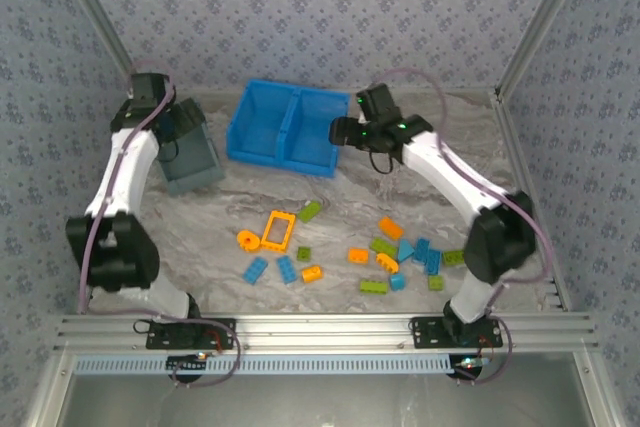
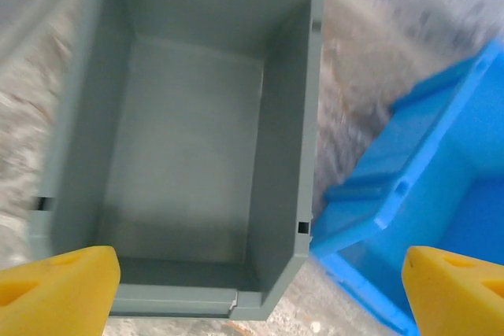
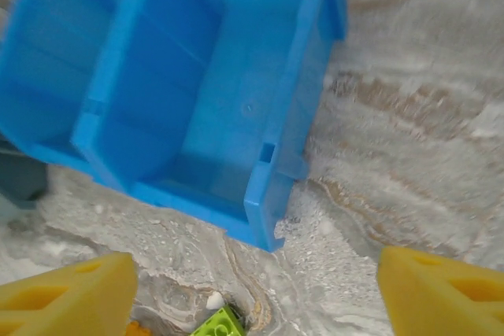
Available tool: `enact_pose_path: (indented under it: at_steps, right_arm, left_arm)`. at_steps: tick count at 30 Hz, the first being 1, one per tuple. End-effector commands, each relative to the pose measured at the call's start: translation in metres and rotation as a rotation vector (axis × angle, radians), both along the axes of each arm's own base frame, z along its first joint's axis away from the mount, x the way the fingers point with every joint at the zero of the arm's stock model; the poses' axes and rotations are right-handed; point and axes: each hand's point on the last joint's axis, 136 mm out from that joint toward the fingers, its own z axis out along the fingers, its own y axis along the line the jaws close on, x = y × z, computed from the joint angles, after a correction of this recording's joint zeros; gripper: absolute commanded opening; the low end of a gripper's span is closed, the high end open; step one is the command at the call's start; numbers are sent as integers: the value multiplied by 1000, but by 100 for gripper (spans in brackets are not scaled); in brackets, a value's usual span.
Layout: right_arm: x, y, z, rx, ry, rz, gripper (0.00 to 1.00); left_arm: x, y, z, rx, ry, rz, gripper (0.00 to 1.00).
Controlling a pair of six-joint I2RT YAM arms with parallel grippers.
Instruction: Sort the legos into containers by color
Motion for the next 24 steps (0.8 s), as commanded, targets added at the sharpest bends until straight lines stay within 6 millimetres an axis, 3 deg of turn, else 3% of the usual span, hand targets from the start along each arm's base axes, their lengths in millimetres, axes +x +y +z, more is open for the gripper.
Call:
enact_pose_path:
  at_steps: [1,4,8,12,20,24]
  right_arm:
    - [9,0,-24,-43,123,-34,77]
    - [28,8,-41,-74,148,-40,74]
    - [43,9,-68,-108,217,-62,62]
    - [53,9,-83,-135,226,-78,53]
    - [56,-19,-93,-257,237,-70,26]
    - [56,-33,-87,-287,223,-50,24]
  left_arm:
    - [4,-16,-15,-74,105,-62,89]
    - [18,-15,-30,-77,132,-72,89]
    - [33,-20,-39,-101,132,-101,89]
    - [45,-19,-45,-83,136,-122,95]
    - [70,-15,-59,-43,158,-193,96]
    - [84,-32,-65,-77,132,-290,94]
